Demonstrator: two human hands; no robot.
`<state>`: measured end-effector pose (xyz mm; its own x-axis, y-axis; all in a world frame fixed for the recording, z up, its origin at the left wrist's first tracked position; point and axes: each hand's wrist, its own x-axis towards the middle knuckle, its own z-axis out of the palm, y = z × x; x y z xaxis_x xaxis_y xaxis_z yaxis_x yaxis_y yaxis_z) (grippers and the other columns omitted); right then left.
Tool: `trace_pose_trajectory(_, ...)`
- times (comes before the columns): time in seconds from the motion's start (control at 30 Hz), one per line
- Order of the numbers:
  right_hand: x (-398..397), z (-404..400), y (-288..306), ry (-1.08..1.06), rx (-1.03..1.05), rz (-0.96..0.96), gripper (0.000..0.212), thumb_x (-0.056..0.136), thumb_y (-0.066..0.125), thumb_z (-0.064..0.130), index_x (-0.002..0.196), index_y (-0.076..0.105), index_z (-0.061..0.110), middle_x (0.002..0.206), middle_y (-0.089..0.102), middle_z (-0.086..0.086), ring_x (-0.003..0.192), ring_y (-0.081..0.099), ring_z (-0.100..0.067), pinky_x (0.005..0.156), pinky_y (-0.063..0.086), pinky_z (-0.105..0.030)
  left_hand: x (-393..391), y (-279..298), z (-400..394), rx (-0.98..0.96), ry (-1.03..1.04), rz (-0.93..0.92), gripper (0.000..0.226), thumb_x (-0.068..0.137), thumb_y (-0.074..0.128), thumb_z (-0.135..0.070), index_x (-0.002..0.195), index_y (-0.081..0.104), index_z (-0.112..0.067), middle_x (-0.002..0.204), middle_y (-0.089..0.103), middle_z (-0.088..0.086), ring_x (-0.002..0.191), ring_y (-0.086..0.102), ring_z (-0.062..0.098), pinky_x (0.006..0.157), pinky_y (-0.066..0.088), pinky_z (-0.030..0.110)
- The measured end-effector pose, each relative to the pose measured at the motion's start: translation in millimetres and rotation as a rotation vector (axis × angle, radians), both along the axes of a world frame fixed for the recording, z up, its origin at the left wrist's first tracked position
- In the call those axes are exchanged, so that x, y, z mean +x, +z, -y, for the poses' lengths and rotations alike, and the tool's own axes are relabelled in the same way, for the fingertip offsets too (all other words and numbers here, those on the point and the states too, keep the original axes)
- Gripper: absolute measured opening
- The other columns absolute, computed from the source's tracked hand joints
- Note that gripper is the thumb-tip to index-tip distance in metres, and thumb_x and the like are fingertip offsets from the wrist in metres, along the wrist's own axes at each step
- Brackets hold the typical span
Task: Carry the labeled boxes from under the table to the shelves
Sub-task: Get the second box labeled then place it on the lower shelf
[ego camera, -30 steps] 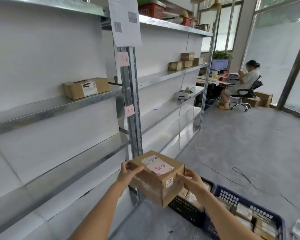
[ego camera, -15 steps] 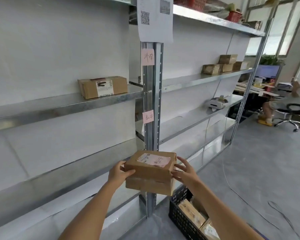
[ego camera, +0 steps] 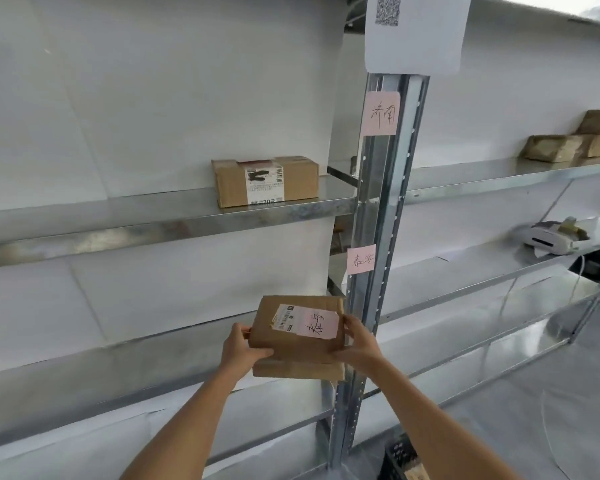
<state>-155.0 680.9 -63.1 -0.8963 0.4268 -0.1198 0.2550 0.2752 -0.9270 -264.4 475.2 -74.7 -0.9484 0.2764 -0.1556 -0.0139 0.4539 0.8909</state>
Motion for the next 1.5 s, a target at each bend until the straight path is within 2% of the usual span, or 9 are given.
trace_pose_trajectory(0.17,-46,-14,-10,0.055,0.053,0.047,0.082,0.065,0.08,-0.002,0.136,0.041,0.013,0.126,0.055,-0.007,0.124,0.05,-0.023,0.098,0.048,-0.04,-21,-5,-4,-0.069,0.061,-0.002,0.081,0.059,0.086,-0.008,0.129,0.046,-0.012,0.124,0.055,0.008,0.111,0.056,0.028,0.092,0.052,0.039)
trace_pose_trajectory(0.3,-84,-34,-18,0.132,0.081,0.087,0.086,0.064,0.082,0.001,0.138,0.039,0.01,0.13,0.056,-0.008,0.125,0.05,-0.024,0.1,0.048,-0.039,-41,-6,-20,-0.075,0.154,-0.03,0.085,0.056,0.087,-0.005,0.131,0.047,-0.011,0.125,0.058,0.011,0.099,0.054,0.019,0.08,0.046,0.026)
trace_pose_trajectory(0.43,-119,-56,-29,0.194,0.12,0.144,0.082,0.065,0.082,0.005,0.137,0.043,0.008,0.131,0.058,-0.009,0.122,0.053,-0.025,0.101,0.046,-0.035,-59,-13,-38,-0.081,0.237,-0.007,0.084,0.056,0.087,-0.005,0.13,0.047,-0.009,0.124,0.06,0.011,0.108,0.057,0.025,0.084,0.046,0.027)
trace_pose_trajectory(0.57,-154,-77,-40,0.233,0.099,0.142,0.082,0.065,0.081,0.001,0.137,0.043,0.007,0.126,0.061,-0.008,0.108,0.059,-0.02,0.087,0.05,-0.024,-81,-19,-58,-0.095,0.284,0.007,0.081,0.057,0.086,-0.005,0.129,0.048,-0.009,0.124,0.062,0.01,0.108,0.058,0.025,0.088,0.045,0.027)
trace_pose_trajectory(0.7,-178,-90,-53,0.275,0.126,0.16,0.085,0.064,0.081,0.005,0.138,0.04,0.011,0.124,0.059,-0.006,0.097,0.051,-0.013,0.076,0.046,-0.017,-92,-31,-70,-0.068,0.316,0.051,0.08,0.057,0.085,-0.003,0.128,0.049,-0.009,0.123,0.062,0.01,0.099,0.054,0.018,0.083,0.045,0.025)
trace_pose_trajectory(0.87,-194,-92,-73,0.304,0.14,0.213,0.092,0.066,0.08,0.008,0.143,0.031,0.016,0.124,0.057,-0.007,0.097,0.049,-0.016,0.086,0.052,-0.029,-100,-44,-76,-0.068,0.338,0.074,0.084,0.06,0.083,-0.001,0.134,0.044,-0.009,0.128,0.058,0.011,0.113,0.055,0.026,0.093,0.047,0.033)
trace_pose_trajectory(1.0,-199,-87,-83,0.273,0.161,0.194,0.09,0.068,0.079,0.012,0.142,0.03,0.019,0.121,0.058,-0.006,0.104,0.055,-0.024,0.087,0.057,-0.039,-106,-44,-77,-0.072,0.35,0.078,0.083,0.063,0.081,-0.002,0.136,0.043,-0.011,0.129,0.058,0.01,0.115,0.054,0.025,0.093,0.046,0.032)
trace_pose_trajectory(1.3,-205,-84,-89,0.264,0.172,0.2,0.091,0.07,0.079,0.014,0.143,0.026,0.021,0.122,0.058,-0.004,0.108,0.056,-0.025,0.086,0.056,-0.04,-105,-43,-83,-0.081,0.372,0.087,0.078,0.068,0.078,-0.004,0.137,0.042,-0.011,0.13,0.058,0.01,0.118,0.054,0.027,0.098,0.047,0.037)
trace_pose_trajectory(1.5,-192,-83,-81,0.267,0.21,0.236,0.091,0.075,0.076,0.018,0.146,0.019,0.017,0.131,0.054,-0.009,0.116,0.055,-0.031,0.094,0.051,-0.043,-94,-38,-81,-0.114,0.407,0.053,0.072,0.071,0.076,-0.01,0.135,0.043,-0.013,0.126,0.061,0.009,0.112,0.058,0.026,0.091,0.048,0.034)
